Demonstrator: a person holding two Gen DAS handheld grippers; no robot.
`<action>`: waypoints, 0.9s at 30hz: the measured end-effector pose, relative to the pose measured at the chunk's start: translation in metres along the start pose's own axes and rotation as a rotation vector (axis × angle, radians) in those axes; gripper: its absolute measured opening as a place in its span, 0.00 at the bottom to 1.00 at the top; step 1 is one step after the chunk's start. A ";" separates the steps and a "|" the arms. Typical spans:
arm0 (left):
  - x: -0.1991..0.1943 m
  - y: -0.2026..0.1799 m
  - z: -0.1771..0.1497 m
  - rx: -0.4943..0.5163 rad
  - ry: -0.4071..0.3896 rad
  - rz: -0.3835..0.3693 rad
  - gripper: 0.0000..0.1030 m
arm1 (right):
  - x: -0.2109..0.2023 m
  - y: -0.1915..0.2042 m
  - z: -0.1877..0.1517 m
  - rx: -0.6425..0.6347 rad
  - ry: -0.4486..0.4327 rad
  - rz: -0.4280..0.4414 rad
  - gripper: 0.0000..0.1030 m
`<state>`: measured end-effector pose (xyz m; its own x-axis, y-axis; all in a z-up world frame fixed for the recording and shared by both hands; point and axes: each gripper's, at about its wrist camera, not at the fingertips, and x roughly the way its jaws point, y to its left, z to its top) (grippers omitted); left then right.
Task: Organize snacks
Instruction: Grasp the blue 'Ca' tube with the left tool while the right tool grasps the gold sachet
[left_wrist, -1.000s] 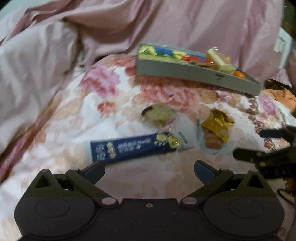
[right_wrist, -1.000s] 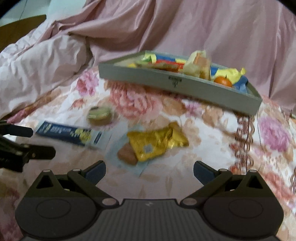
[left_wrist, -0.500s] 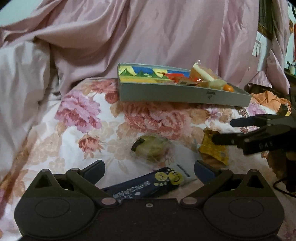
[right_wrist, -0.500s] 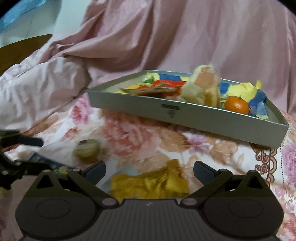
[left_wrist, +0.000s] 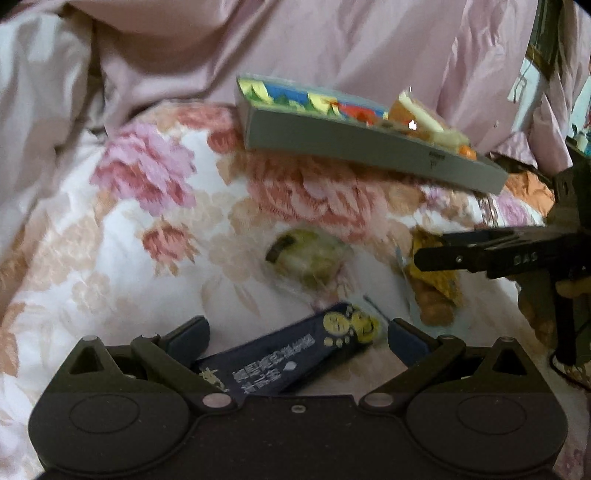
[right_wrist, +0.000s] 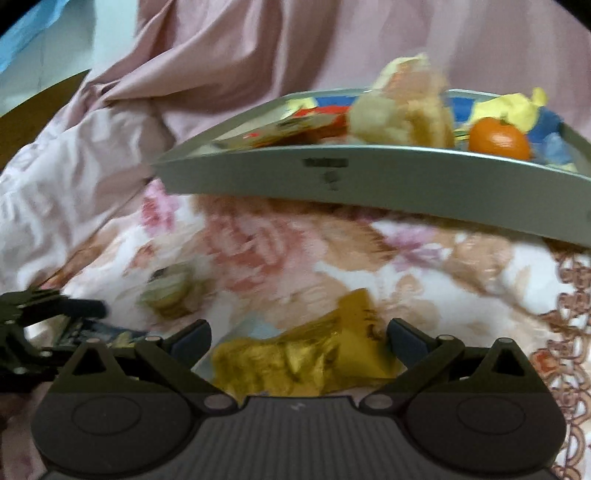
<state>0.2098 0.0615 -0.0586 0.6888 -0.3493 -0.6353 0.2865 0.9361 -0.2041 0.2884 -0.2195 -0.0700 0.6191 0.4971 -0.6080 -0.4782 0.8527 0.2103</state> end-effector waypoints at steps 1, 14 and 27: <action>0.001 -0.001 -0.001 0.010 0.011 0.002 0.99 | 0.001 0.004 0.001 -0.017 0.013 0.008 1.00; 0.004 -0.027 0.004 0.049 0.179 0.018 0.98 | -0.001 0.030 -0.008 -0.133 0.070 -0.019 0.96; -0.013 -0.044 -0.003 -0.070 0.170 0.083 0.68 | -0.027 0.032 -0.024 -0.056 0.079 -0.040 0.94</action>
<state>0.1864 0.0253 -0.0433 0.5843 -0.2642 -0.7674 0.1825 0.9641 -0.1929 0.2418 -0.2095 -0.0651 0.5888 0.4466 -0.6736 -0.4896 0.8603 0.1424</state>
